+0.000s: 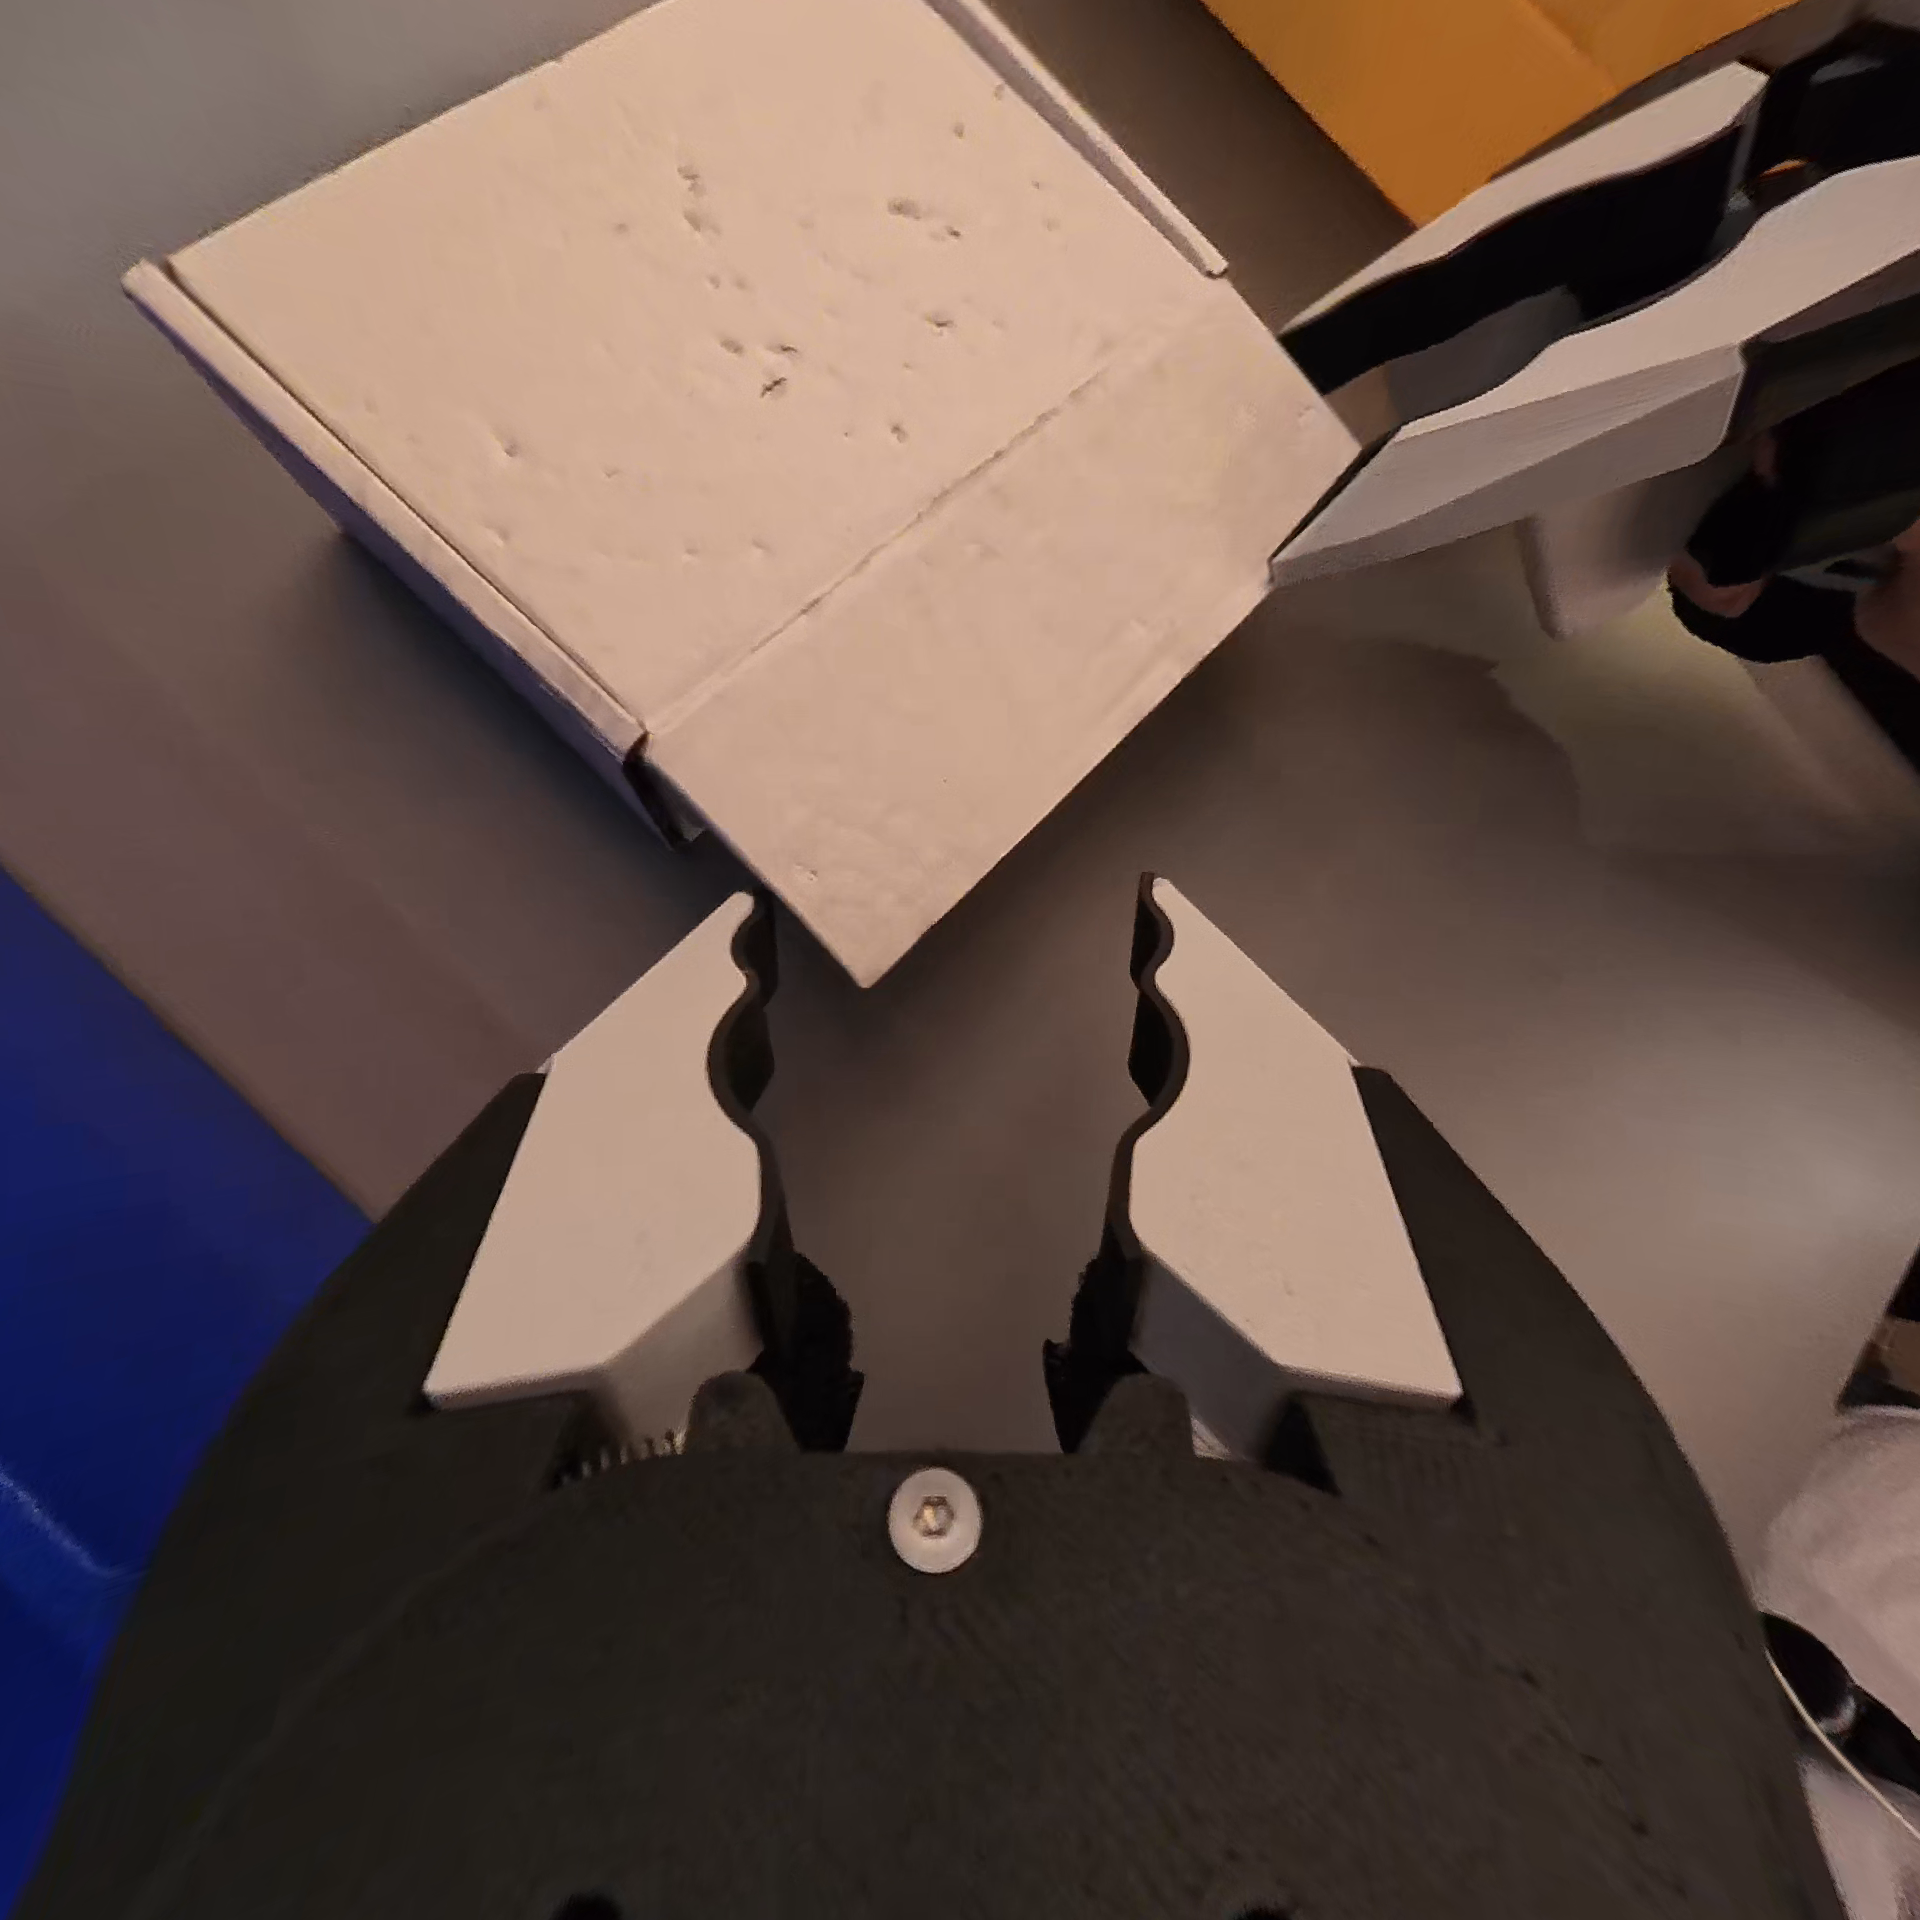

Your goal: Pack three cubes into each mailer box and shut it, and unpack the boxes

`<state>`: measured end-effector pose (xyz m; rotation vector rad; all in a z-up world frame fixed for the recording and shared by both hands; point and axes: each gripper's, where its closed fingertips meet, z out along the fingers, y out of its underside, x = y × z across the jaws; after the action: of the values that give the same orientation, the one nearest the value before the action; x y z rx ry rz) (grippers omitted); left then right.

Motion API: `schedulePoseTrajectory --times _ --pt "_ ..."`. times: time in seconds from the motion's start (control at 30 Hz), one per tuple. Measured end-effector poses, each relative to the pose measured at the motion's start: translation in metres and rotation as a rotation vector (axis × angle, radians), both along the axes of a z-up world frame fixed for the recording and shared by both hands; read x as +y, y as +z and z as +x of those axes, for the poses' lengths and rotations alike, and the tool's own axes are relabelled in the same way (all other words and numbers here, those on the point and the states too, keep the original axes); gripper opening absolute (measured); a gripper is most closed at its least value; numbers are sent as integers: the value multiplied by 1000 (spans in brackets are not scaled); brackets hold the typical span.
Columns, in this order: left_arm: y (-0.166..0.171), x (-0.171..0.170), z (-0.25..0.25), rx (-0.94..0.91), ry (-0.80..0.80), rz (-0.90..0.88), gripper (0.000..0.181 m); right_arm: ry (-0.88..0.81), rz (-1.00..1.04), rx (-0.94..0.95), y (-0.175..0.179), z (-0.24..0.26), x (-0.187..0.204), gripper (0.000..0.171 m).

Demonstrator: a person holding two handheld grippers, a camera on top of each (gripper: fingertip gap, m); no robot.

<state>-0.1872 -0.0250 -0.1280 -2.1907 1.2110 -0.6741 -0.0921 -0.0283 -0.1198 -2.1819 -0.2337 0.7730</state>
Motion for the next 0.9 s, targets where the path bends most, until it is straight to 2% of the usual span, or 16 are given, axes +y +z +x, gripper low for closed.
schedulePoseTrajectory --times 0.03,0.17,0.23,0.4,0.53,0.7,0.77,0.9 --pt "0 -7 -1 0 -11 -5 68 6 -4 15 1 -3 -6 56" --pt "0 -32 -7 -46 -30 -2 72 34 7 10 3 -11 -33 60" --pt "1 -47 -11 -69 -45 -22 68 40 2 21 4 -16 -47 62" --pt "0 -93 -29 -86 -90 -89 72 65 -37 74 3 -25 -97 61" --pt "-2 -123 -47 -78 -125 -152 69 21 -24 80 4 -14 -113 61" --pt "10 -95 -61 -69 2 -4 68 -38 61 21 11 2 -104 60" --pt "15 -92 -52 -142 21 -60 69 -22 47 4 8 1 -100 57" --pt "12 -89 -38 -194 37 -113 49 10 11 -9 1 -8 -99 50"
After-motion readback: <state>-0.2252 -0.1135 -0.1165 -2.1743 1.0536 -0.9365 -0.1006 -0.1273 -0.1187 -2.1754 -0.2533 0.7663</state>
